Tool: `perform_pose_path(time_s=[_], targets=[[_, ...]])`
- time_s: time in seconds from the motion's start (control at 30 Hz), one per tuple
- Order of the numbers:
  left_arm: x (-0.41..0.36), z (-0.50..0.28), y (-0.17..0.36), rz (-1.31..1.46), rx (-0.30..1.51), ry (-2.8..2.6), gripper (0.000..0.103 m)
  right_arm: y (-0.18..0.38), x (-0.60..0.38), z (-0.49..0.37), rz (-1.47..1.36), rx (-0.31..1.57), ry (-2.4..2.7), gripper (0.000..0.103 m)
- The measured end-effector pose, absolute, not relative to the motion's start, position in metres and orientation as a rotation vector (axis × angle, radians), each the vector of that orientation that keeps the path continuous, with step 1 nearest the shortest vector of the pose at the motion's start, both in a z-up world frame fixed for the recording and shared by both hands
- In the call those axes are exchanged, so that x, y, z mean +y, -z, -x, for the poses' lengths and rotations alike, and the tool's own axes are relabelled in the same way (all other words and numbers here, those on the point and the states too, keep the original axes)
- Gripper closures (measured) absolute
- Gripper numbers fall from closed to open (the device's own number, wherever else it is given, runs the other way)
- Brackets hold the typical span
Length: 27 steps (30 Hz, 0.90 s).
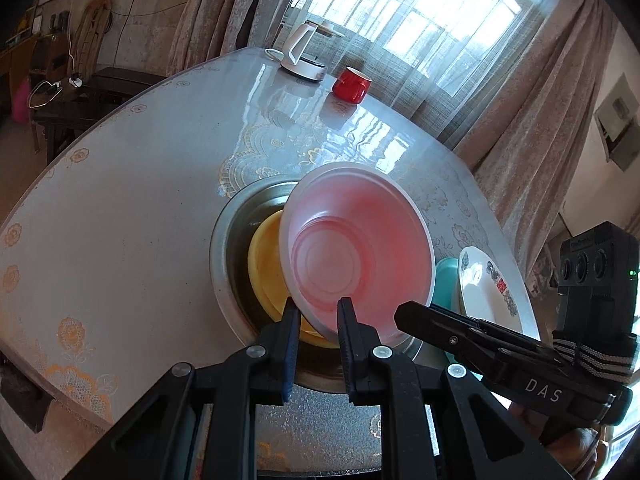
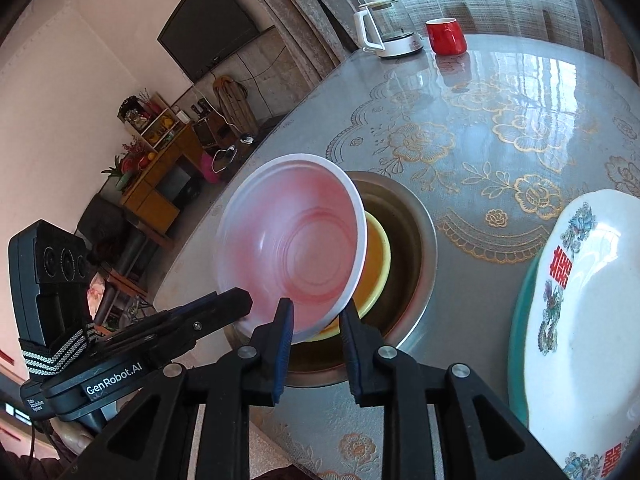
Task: Organize plates and bowls
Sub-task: 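Carry the red bowl over the steel basin holding the yellow bowl, then lower the red bowl into the yellow bowl inside the basin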
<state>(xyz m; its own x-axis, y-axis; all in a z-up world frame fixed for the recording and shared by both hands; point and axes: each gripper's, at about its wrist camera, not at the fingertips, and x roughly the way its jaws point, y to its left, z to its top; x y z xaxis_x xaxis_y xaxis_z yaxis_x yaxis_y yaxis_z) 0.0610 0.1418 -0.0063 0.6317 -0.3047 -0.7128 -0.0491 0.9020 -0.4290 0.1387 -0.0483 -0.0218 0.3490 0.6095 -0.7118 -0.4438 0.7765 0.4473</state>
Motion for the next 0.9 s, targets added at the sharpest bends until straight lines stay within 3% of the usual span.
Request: perform_pose_path(time_s=[0.9], targets=[[0.1442,-0.0616,0.0099,0.299,0.853,0.041,0.085,0.0281,-0.0381,-0.1436,-0.055,0.945,-0.581,0.075]])
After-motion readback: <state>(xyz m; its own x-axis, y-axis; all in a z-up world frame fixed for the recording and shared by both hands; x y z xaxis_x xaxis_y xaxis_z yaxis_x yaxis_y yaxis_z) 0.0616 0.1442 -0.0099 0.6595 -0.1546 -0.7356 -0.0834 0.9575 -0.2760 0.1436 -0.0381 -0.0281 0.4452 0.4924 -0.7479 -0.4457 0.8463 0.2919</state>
